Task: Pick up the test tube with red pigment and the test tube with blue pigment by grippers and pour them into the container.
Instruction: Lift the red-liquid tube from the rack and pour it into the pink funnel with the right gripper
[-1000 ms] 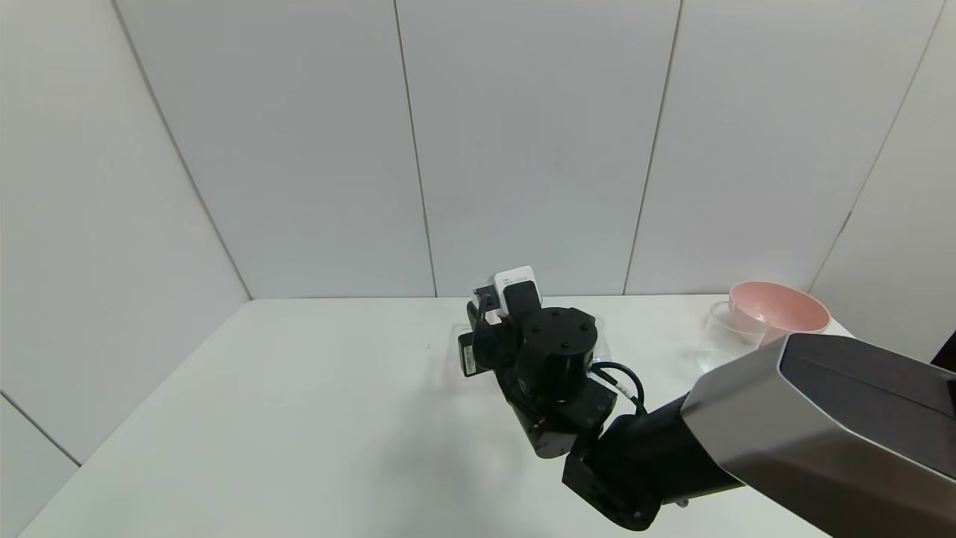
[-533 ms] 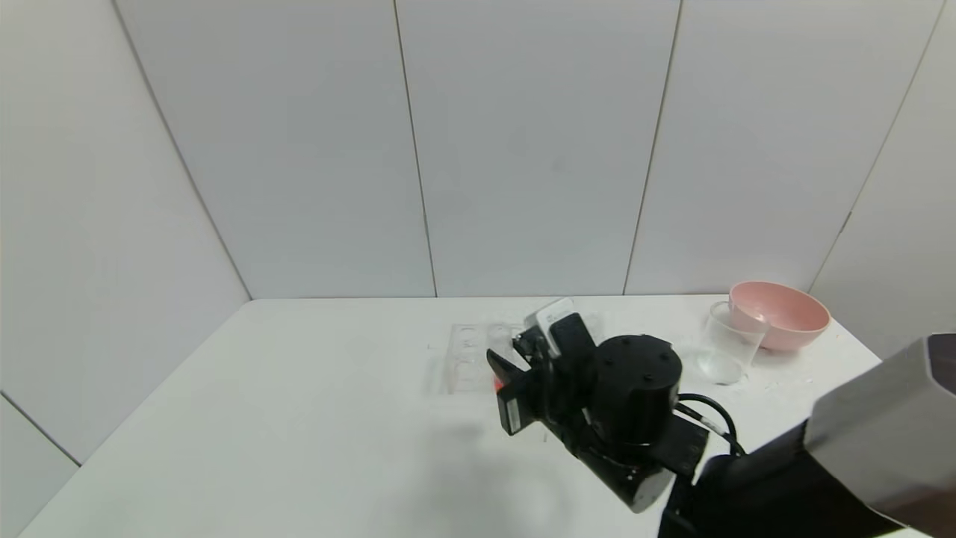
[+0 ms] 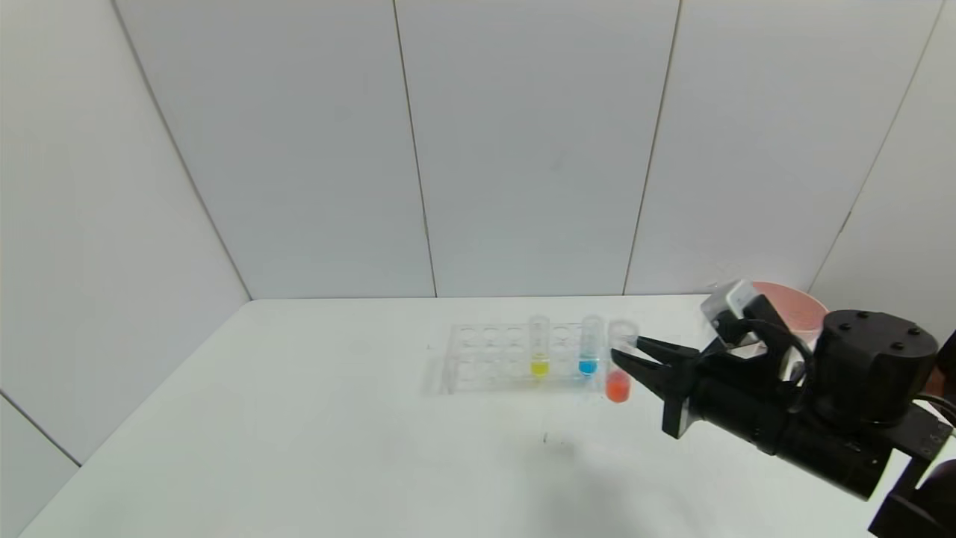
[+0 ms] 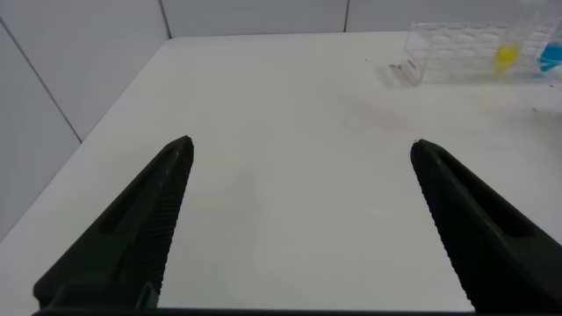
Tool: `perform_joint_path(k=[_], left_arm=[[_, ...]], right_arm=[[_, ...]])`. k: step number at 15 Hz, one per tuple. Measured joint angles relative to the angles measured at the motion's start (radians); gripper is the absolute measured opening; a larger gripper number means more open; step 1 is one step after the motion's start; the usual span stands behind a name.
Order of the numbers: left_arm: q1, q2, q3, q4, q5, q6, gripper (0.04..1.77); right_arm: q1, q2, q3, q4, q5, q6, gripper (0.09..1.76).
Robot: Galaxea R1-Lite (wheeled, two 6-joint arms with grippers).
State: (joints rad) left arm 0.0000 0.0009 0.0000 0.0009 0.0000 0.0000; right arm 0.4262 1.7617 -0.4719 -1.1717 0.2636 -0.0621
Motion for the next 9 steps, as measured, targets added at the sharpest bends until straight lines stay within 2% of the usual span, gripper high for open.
perform_joint_path(k=[4, 9], left_arm=[[0.000, 0.000, 0.000, 0.000, 0.000, 0.000, 1.76], [0.000, 0.000, 0.000, 0.000, 0.000, 0.000, 1.76]], right_arm=[[-0.264, -0.087, 0.055, 0.079, 0.217, -0.047, 0.50], [-0.582, -0.141, 0.041, 0.202, 0.479, -0.162, 0.50]])
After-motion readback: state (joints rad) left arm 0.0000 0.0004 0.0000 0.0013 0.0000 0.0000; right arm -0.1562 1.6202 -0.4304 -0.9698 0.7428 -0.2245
